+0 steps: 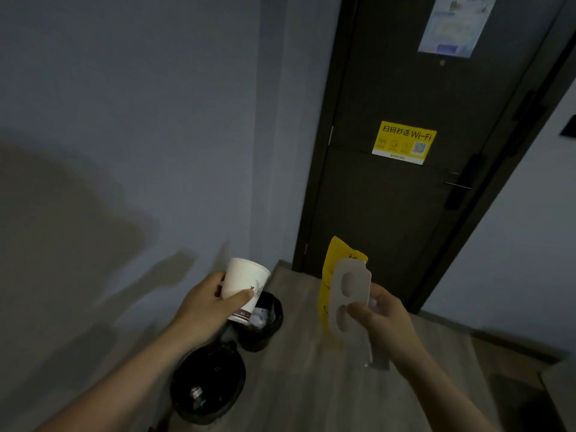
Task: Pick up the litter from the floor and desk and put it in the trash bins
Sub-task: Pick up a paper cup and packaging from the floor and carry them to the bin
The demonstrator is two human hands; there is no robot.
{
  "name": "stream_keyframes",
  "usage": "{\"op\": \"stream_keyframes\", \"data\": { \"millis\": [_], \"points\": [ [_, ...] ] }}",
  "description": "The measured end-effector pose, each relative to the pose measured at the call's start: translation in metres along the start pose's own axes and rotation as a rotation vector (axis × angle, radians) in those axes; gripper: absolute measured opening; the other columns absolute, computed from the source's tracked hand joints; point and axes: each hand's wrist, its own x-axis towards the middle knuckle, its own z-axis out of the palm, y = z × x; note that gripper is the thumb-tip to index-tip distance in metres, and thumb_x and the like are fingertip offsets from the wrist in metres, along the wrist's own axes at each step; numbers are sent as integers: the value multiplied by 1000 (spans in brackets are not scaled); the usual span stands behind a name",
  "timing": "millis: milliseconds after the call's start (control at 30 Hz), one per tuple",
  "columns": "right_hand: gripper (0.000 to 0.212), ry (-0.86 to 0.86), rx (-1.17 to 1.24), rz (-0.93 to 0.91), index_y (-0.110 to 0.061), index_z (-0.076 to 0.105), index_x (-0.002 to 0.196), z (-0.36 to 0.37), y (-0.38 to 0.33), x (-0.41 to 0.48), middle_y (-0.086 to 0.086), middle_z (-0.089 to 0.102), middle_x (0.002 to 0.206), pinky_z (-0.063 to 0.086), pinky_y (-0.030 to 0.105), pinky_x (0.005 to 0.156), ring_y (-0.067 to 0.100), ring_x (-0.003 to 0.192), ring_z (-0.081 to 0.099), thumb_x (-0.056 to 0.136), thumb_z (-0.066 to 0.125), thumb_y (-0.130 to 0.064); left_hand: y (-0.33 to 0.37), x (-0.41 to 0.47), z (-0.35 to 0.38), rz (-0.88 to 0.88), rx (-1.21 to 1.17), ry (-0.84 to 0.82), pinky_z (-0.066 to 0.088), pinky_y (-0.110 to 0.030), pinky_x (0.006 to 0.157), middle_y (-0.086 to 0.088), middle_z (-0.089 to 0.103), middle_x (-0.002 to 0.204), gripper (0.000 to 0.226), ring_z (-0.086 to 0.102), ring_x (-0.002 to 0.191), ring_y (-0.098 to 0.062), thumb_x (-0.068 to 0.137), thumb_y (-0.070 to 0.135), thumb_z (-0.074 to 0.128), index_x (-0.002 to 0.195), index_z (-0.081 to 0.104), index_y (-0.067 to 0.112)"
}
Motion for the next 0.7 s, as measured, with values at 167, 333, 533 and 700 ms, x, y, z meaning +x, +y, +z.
{"op": "stream_keyframes", "data": {
  "millis": [167, 333, 533, 700],
  "points": [
    [26, -12, -29, 62, -41, 52, 98, 11, 6, 85, -12, 62, 103, 55, 38, 82, 11, 95, 63, 87, 64, -20, -13, 93, 9, -51, 63, -27, 48, -24, 64, 9, 67, 88, 30, 65, 78, -8, 76, 39, 75, 97, 57, 28],
    [25, -44, -20, 126, -40, 56, 96, 15, 24, 157, -11, 66, 97, 52, 19, 65, 4, 81, 68, 88, 63, -17, -31, 161, 32, -133, 83, 6, 43, -19, 53, 8, 65, 81, 20, 62, 69, -5, 76, 30, 75, 88, 59, 24],
    [27, -83, -14, 163, -33, 59, 110, 12, 68, 271, -10, 67, 104, 56, 24, 70, 4, 87, 67, 89, 62, -17, -52, 263, 73, -204, 188, 14, 37, -16, 51, 9, 59, 80, 29, 55, 68, 0, 78, 37, 74, 93, 56, 19],
    [40, -174, -30, 277, -25, 53, 127, 2, 121, 388, -6, 63, 111, 53, 32, 79, 13, 96, 63, 89, 63, -17, -77, 348, 126, -392, 228, 42, 48, -29, 65, -2, 64, 93, 38, 61, 79, -17, 78, 51, 69, 98, 58, 20]
  ]
}}
